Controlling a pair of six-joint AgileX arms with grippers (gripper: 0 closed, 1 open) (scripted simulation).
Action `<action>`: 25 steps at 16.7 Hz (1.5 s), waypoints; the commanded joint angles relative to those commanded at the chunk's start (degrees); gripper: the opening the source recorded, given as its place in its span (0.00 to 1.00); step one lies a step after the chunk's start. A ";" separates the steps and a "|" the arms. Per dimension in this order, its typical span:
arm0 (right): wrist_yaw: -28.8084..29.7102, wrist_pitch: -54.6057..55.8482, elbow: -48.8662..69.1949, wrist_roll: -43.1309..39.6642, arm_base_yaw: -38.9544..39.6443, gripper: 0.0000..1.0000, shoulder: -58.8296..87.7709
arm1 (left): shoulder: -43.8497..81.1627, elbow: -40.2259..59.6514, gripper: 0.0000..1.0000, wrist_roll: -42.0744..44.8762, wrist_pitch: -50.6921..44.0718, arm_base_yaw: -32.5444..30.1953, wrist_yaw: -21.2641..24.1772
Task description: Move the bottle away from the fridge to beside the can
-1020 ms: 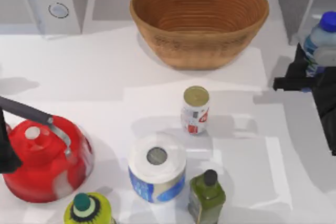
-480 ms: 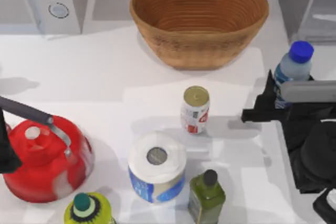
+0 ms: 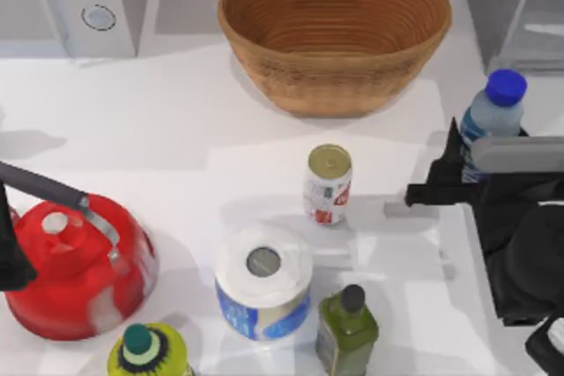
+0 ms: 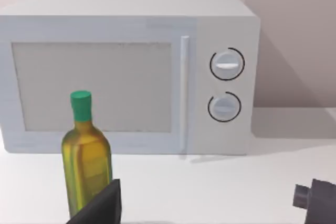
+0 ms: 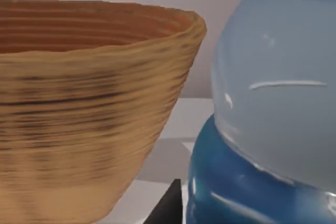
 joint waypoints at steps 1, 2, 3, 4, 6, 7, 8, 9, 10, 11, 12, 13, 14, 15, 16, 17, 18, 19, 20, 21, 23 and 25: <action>0.00 0.00 0.00 0.00 0.00 0.15 0.00 | 0.00 0.00 1.00 0.00 0.00 0.00 0.00; 0.00 0.00 0.00 0.00 0.00 0.23 0.00 | 0.00 0.00 1.00 0.00 0.00 0.00 0.00; 0.00 0.00 0.00 0.00 0.00 0.30 0.00 | 0.00 0.00 1.00 0.00 0.00 0.00 0.00; 0.00 0.00 0.00 0.00 0.00 0.38 0.00 | 0.00 0.00 1.00 0.00 0.00 0.00 0.00; 0.00 0.00 0.00 0.00 0.00 0.53 0.00 | 0.00 0.00 1.00 0.00 0.00 0.00 0.00; 0.00 0.00 0.00 0.00 0.00 0.60 0.00 | 0.00 0.00 1.00 0.00 0.00 0.00 0.00; 0.00 0.00 0.00 0.00 0.00 0.68 0.00 | 0.00 0.00 1.00 0.00 0.00 0.00 0.00; 0.00 0.00 0.00 0.00 0.00 0.75 0.00 | 0.00 0.00 1.00 0.00 0.00 0.00 0.00; 0.00 0.00 0.00 0.00 0.00 0.83 0.00 | 0.00 0.00 1.00 0.00 0.00 0.00 0.00; 0.00 0.00 0.00 0.00 0.00 0.90 0.00 | 0.00 0.00 1.00 0.00 0.00 0.00 0.00; 0.00 0.00 0.00 0.00 0.00 0.98 0.00 | 0.00 0.00 1.00 0.00 0.00 0.00 0.00; 0.00 0.00 0.00 0.00 0.00 1.00 0.00 | 0.00 0.00 1.00 0.00 0.00 0.00 0.00; 0.00 0.00 0.00 0.00 0.00 1.00 0.00 | 0.00 0.00 1.00 0.00 0.00 0.00 0.00; 0.00 0.00 0.00 0.00 0.00 1.00 0.00 | 0.00 0.00 1.00 0.00 0.00 0.00 0.00; 0.00 0.00 0.00 0.00 0.00 1.00 0.00 | 0.00 0.00 1.00 0.00 0.00 0.00 0.00; 0.00 0.00 0.00 0.00 0.00 1.00 0.00 | 0.00 0.00 1.00 0.00 0.00 0.00 0.00; 0.00 0.00 0.00 0.00 0.00 1.00 0.00 | 0.00 0.00 1.00 0.00 0.00 0.00 0.00; 0.00 0.00 0.00 0.00 0.00 1.00 0.00 | 0.00 0.00 1.00 0.00 0.00 0.00 0.00; 0.00 0.00 0.00 0.00 0.00 1.00 0.00 | 0.00 0.00 1.00 0.00 0.00 0.00 0.00; 0.00 0.00 0.03 0.00 -0.03 1.00 0.01 | 0.00 0.00 1.00 0.00 0.00 0.00 0.00; 0.80 0.80 -0.88 0.01 0.72 1.00 -0.21 | 0.00 0.00 1.00 0.00 0.00 0.00 0.00; 2.61 2.55 -3.15 0.04 2.57 1.00 -0.59 | 0.00 0.00 1.00 0.00 0.00 0.00 0.00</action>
